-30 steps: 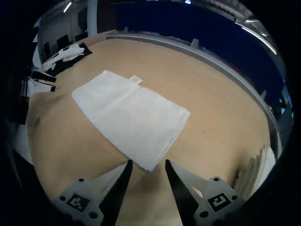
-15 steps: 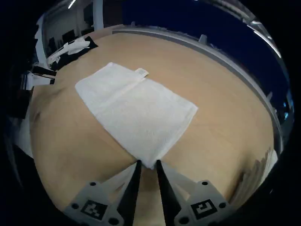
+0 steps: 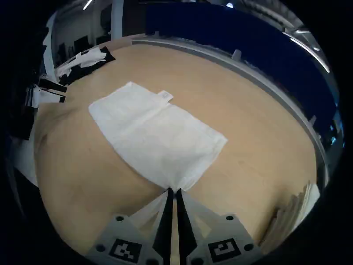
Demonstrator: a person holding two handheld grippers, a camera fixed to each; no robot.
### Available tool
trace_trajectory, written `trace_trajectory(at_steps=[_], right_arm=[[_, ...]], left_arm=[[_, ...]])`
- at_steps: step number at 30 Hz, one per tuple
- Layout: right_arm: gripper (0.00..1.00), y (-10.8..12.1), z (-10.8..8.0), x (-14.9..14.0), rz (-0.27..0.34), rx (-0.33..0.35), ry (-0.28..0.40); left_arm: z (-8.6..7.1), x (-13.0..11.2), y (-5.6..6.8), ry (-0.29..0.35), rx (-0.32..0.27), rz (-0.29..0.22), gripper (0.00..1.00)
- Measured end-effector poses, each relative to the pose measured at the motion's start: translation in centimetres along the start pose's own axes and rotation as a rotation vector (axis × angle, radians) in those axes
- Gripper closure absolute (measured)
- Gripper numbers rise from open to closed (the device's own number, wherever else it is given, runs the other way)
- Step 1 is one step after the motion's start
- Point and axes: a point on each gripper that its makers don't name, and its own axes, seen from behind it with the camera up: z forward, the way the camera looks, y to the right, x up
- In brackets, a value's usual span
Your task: Fold towel
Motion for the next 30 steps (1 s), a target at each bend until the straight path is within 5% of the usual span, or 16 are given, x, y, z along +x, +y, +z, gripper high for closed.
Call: trace_trajectory(at_steps=[8, 18, 30], right_arm=[[0.95, -0.1, -1.7, 4.6, -0.037, -0.010, 0.073], [0.95, -1.6, -3.3, 11.4, -0.155, -0.006, 0.154], [0.95, -3.8, -3.1, 14.3, -0.244, 0.025, 0.167]], left_arm=[[-0.4, 0.6, -0.3, 0.016, 0.004, -0.021, 0.07], [-1.5, 1.3, -0.7, 0.039, 0.004, -0.053, 0.07], [-2.5, 1.1, -1.3, 0.052, 0.014, -0.061, 0.07]])
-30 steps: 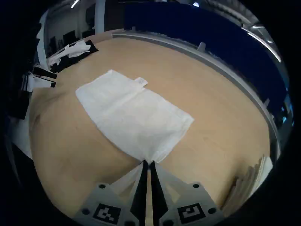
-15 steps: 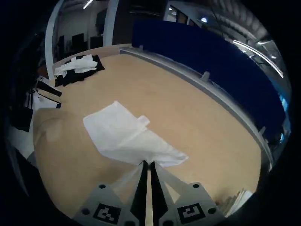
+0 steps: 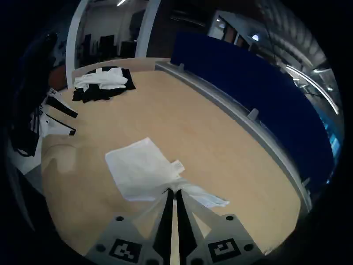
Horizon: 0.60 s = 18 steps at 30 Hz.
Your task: Fold towel
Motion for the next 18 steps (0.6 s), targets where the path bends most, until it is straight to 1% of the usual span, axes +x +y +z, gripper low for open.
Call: trace_trajectory(at_steps=[5, 8, 14, 18], right_arm=[[0.95, -0.9, 1.3, 1.6, -0.041, 0.029, 0.006], [0.95, -1.9, 2.4, 2.5, -0.072, 0.055, 0.006], [0.95, -5.6, 5.3, 3.9, -0.133, 0.129, -0.002], [0.95, -8.6, 7.8, 4.1, -0.156, 0.177, -0.022]], left_arm=[[-0.8, -0.1, -0.4, 0.005, 0.007, -0.011, 0.07], [-1.2, -0.1, -0.7, 0.010, 0.015, -0.018, 0.07], [-2.1, -0.5, -1.5, 0.017, 0.033, -0.029, 0.07], [-2.4, -1.2, -2.2, 0.015, 0.052, -0.032, 0.07]])
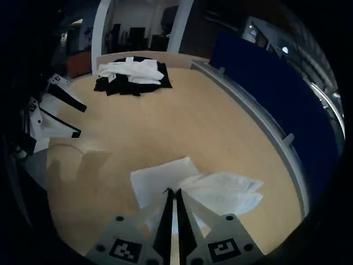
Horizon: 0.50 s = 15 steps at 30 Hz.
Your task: Fold towel
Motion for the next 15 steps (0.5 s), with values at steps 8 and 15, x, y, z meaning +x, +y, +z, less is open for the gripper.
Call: trace_trajectory(at_steps=[8, 15], right_arm=[[0.95, -4.1, 5.4, -1.4, 0.020, 0.075, -0.053], [0.91, -4.3, 5.8, -1.6, 0.064, 0.085, -0.058]], left_arm=[[0.0, -0.9, -0.7, -0.004, 0.011, -0.021, 0.07], [0.2, -1.0, -0.4, -0.005, -0.002, -0.028, 0.07]])
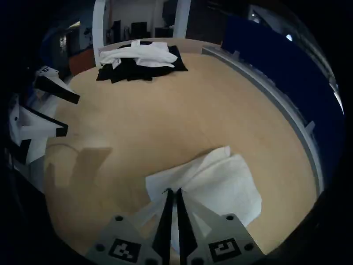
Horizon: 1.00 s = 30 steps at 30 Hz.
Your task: Fold towel
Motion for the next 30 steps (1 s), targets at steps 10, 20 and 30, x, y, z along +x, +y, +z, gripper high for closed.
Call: trace_trajectory(at_steps=[10, 20, 30], right_arm=[[0.34, 0.5, -1.7, 0.2, 0.032, -0.015, 0.033], [0.30, 1.8, -3.1, -1.8, 0.086, -0.062, 0.020], [0.30, 2.5, -4.7, -5.7, 0.161, -0.101, -0.022]], left_arm=[[0.2, 0.4, 0.5, 0.001, -0.013, 0.018, 0.07], [0.3, 0.9, 0.7, 0.006, -0.016, 0.014, 0.07], [0.4, 1.0, 1.1, 0.007, -0.020, 0.009, 0.07]])
